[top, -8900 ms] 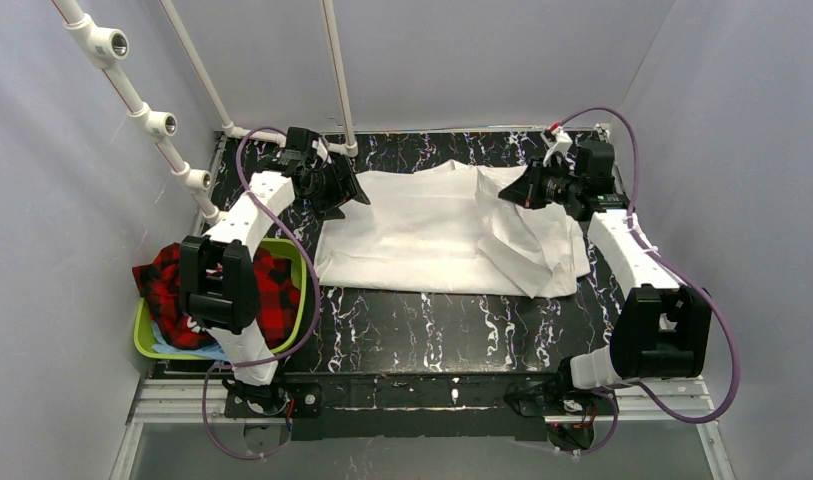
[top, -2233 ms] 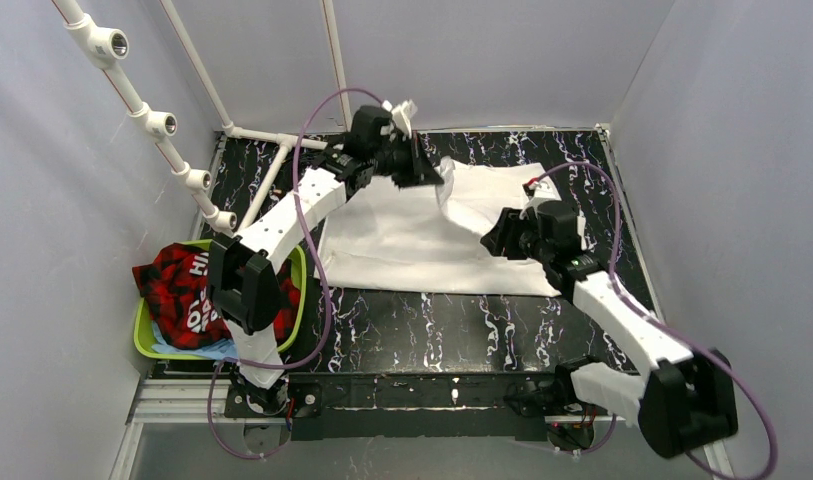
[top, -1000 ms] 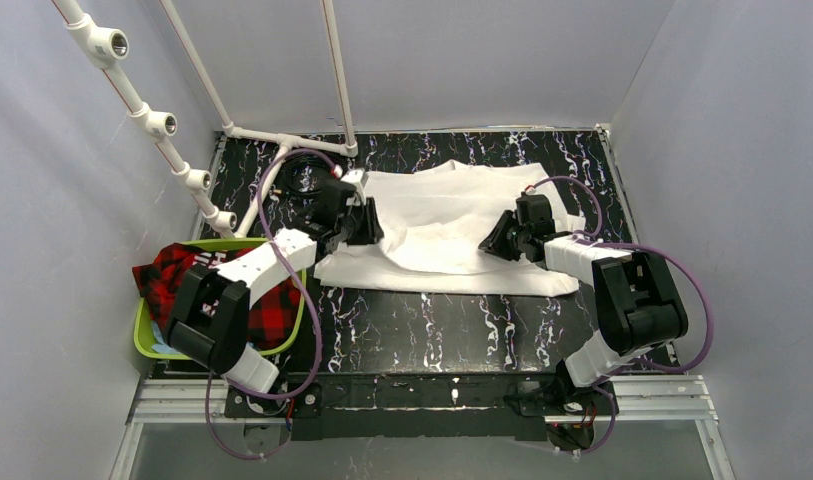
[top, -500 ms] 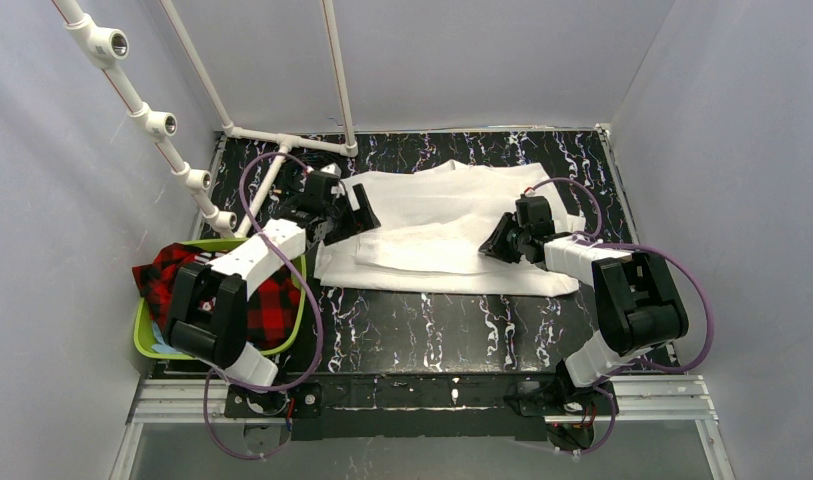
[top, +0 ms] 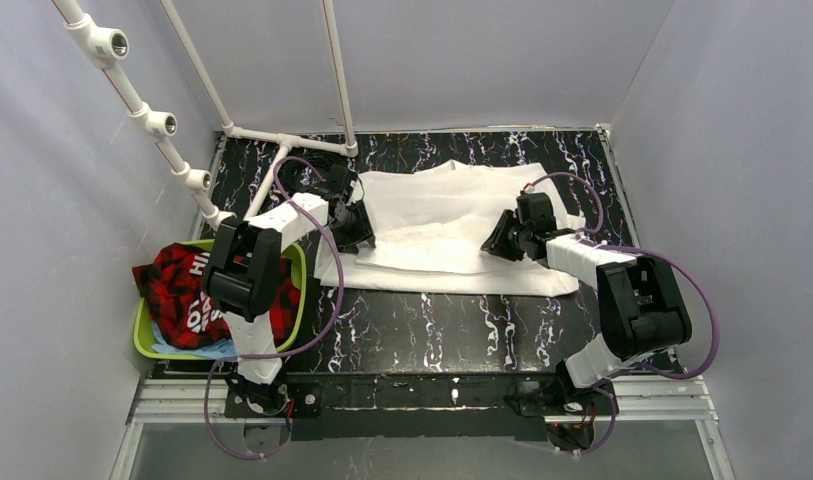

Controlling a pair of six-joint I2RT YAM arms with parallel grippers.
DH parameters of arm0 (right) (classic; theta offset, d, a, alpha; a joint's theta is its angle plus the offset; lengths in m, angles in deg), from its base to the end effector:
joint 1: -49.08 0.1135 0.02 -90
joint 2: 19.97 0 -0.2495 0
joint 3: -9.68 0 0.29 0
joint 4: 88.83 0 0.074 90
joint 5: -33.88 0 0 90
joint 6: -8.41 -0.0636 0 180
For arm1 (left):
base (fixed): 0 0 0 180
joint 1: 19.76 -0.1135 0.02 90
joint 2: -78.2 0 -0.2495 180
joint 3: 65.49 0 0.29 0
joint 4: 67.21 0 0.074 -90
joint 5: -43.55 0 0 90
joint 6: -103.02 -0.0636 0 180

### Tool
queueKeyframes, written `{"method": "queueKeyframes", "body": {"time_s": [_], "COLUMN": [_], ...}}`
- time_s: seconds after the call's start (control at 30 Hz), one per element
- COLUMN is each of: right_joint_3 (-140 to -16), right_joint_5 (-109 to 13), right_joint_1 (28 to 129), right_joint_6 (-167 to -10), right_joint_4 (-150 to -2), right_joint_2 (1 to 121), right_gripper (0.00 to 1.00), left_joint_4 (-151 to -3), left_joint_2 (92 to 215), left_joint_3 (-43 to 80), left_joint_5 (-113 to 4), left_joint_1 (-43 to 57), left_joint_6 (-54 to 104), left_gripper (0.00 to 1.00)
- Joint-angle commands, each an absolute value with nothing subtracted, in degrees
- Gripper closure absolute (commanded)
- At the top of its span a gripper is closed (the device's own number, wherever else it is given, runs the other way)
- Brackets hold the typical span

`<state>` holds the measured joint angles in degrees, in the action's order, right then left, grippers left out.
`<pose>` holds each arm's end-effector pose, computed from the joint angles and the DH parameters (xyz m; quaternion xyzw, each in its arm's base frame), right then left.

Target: Set up the pet bed

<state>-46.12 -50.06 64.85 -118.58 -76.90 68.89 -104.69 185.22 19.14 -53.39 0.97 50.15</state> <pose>0.3400 0.1030 0.1077 0.1500 0.9105 0.2136 0.3207 0.3994 -0.1594 0.1230 -0.1219 0.9563 -0.1767 0.1988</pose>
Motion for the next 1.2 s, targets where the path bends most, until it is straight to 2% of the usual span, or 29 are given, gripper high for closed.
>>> {"method": "queueKeyframes", "body": {"time_s": [0.0,0.13,0.3,0.57,0.87,0.93,0.97,1.07,1.13,1.17], "right_joint_3": [-49.9,-52.5,-56.5,-60.4,-57.9,-56.4,-56.1,-57.0,-58.9,-60.1], "right_joint_5": [-51.2,-51.0,-42.7,-42.8,-66.8,-68.0,-66.8,-60.7,-58.0,-58.0], "right_joint_1": [64.7,64.6,64.7,64.8,66.6,66.9,66.9,67.0,66.9,67.0], "right_joint_6": [-115.9,-112.7,-108.1,-111.4,-113.8,-114.0,-113.9,-113.8,-114.1,-114.0], "right_joint_4": [-77.0,-79.0,-85.7,-86.4,-83.4,-85.3,-85.7,-83.2,-77.9,-73.6], "right_joint_2": [67.2,67.9,74.3,84.0,83.2,81.7,81.0,78.1,75.8,74.5], "right_gripper": [0.64,0.62,0.62,0.62,0.67,0.66,0.65,0.60,0.55,0.51], "left_joint_4": [-106.6,-105.3,-103.8,-103.1,-106.9,-107.9,-108.5,-110.5,-111.8,-112.4], "left_joint_2": [185.8,184.6,182.2,178.3,179.1,179.9,180.3,180.3,179.9,179.5], "left_joint_3": [20.6,21.6,23.5,22.1,21.9,22.6,23.0,23.9,25.5,26.2], "left_joint_5": [-55.0,-55.3,-55.9,-45.6,-37.0,-36.1,-35.8,-33.8,-33.1,-33.2], "left_joint_1": [0.9,0.9,0.9,0.9,0.7,0.7,0.6,0.6,0.6,0.5], "left_joint_6": [51.1,48.8,44.8,42.2,43.8,43.9,43.9,44.7,44.2,43.8], "left_gripper": [0.66,0.99,1.00,1.00,1.00,1.00,0.93,0.47,0.31,0.27]}}
